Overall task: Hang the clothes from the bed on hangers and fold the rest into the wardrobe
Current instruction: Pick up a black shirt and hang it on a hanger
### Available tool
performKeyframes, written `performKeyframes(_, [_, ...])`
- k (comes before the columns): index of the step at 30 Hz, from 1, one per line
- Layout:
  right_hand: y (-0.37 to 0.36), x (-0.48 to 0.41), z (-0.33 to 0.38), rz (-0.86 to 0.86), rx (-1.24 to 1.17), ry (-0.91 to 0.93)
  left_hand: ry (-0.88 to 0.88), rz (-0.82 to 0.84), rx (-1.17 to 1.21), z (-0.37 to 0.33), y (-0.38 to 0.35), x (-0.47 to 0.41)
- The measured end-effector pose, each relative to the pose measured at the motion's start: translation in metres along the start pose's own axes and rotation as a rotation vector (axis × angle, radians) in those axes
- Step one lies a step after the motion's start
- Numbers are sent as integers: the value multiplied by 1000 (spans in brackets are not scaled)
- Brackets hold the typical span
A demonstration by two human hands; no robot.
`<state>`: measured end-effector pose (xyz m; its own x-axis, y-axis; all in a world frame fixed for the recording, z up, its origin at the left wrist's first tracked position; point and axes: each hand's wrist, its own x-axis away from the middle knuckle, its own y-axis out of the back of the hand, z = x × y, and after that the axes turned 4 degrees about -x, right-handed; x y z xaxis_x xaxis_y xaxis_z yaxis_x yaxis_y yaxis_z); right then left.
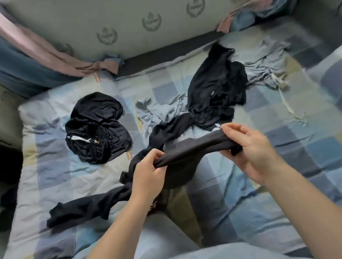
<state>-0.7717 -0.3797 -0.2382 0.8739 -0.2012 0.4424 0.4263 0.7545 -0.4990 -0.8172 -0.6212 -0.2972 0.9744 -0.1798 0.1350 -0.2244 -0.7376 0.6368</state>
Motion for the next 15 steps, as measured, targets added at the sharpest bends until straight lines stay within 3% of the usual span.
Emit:
performKeyframes(3, [19,37,44,172,38,10,-68,-135,119,-54,8,25])
performKeyframes(11, [-17,128,112,367,613,170,-67,-247,390,-117,60,85])
performKeyframes(15, [-58,168,110,262,800,355,-117,-201,422,-108,92,109])
